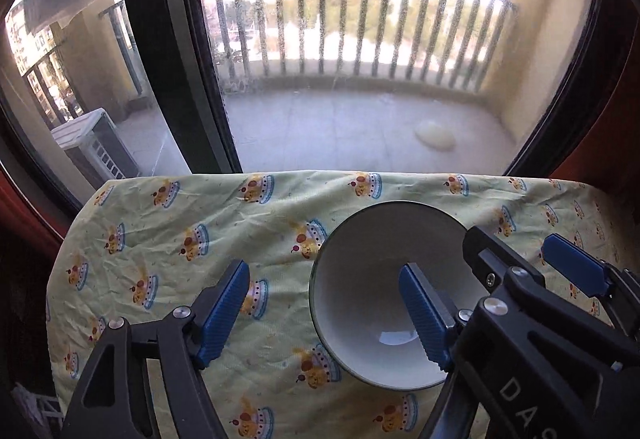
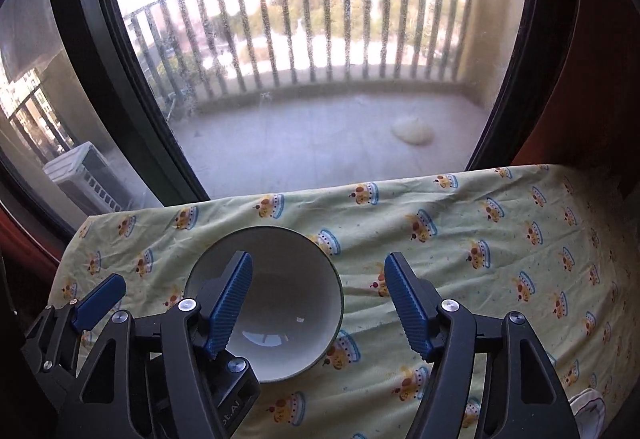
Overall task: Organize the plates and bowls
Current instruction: 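Grip the rim of the last white bowl with both grippers, then lift and carry the white bowl back toward the other bowls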
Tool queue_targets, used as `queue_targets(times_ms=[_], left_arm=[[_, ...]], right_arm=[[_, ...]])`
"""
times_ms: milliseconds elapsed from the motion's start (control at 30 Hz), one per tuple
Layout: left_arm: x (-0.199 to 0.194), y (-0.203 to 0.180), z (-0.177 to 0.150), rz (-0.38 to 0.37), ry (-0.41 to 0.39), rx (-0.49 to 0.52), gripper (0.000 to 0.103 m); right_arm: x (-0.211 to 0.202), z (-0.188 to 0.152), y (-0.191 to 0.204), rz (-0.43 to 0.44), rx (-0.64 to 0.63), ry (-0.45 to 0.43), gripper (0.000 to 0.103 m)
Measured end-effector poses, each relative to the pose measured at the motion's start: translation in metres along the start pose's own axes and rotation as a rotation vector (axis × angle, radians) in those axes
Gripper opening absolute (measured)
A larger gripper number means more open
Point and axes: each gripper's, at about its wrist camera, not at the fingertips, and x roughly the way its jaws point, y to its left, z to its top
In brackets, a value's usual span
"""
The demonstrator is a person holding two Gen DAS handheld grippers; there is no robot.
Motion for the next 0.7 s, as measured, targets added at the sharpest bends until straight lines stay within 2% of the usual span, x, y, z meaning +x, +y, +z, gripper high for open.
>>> queue_targets(times_ms=[200,267,433,533,600,700], left_arm=[[0.028,-0.004,-0.004,-0.029,0.036,-0.011,0.063],[0.034,-0.006,-0.004,-0.034,0.049,-0.010,0.056],[0.045,-0.010,-0.003,-0.028,0.056,0.007,0.042],[0.048,-0.008,-0.003,-0.031,0.068,0.002,0.035],[0.052,-0.007,-0.004,-0.041,0.088,-0.005,0.034],[0.051,-0.006,-0.004,-0.042,0.098,-0.004,0.033]], right_arm=[[0.032,-0.006,-0.006,-0.011,0.024,0.044,0.057],[0.039,-0.007,-0.008,-0.009,0.025,0.044,0.044],[0.055,-0.009,-0.016,-0.012,0.058,0.070,0.040],[0.061,-0.010,-0.016,0.027,0.063,0.090,0.030],[0.064,-0.011,-0.015,0.040,0.063,0.100,0.024],[0.062,-0.011,-0.013,0.033,0.071,0.099,0.024]])
